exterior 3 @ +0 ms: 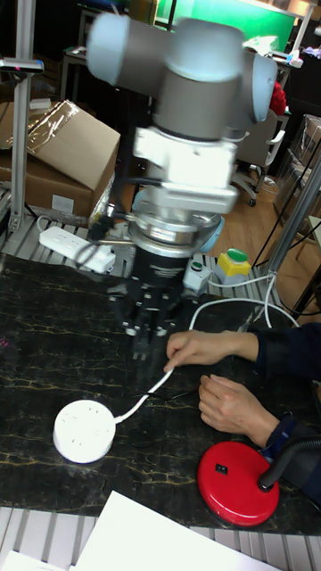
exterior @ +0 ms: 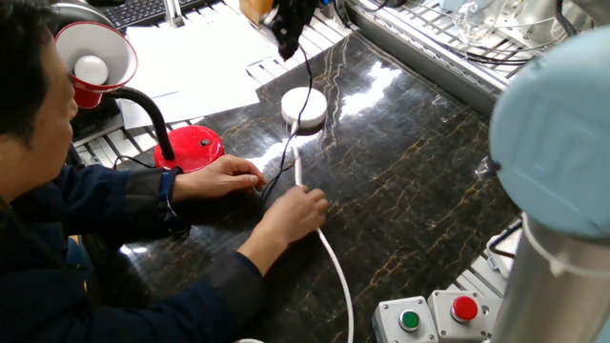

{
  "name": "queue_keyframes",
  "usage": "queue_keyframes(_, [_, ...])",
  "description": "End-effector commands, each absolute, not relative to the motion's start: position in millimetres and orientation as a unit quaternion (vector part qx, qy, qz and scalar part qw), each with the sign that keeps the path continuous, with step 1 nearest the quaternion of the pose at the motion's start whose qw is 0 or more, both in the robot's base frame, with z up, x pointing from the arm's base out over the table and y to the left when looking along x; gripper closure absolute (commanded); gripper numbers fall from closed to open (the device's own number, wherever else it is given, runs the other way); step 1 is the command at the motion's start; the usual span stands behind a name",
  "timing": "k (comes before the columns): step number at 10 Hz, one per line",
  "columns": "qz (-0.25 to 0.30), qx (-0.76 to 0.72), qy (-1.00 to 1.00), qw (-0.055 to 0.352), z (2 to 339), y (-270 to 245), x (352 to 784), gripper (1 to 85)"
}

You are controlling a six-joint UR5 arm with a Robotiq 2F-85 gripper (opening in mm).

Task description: Plug in the power cord of the desk lamp, turn on the socket, and light up the desk lamp

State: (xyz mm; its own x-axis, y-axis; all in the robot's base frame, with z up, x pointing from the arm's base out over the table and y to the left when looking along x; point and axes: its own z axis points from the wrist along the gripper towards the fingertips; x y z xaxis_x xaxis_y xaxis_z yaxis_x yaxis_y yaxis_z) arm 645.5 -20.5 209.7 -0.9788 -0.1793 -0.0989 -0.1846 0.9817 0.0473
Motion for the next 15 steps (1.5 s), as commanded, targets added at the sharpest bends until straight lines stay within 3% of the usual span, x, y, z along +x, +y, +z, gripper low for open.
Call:
queue_keyframes(1, [0.055, -0.106, 0.991, 0.052, 218.8, -47.2, 635.2, 84.7])
queue_keyframes(6, [0.059, -0.056, 0.996, 0.042, 228.5, -15.3, 584.0, 84.7])
queue_keyframes(11, [0.031, -0.092, 0.995, 0.024, 196.8, -29.7, 610.9, 84.7])
queue_keyframes(15, [0.032, -0.112, 0.993, 0.013, 193.3, -44.3, 650.8, 84.7])
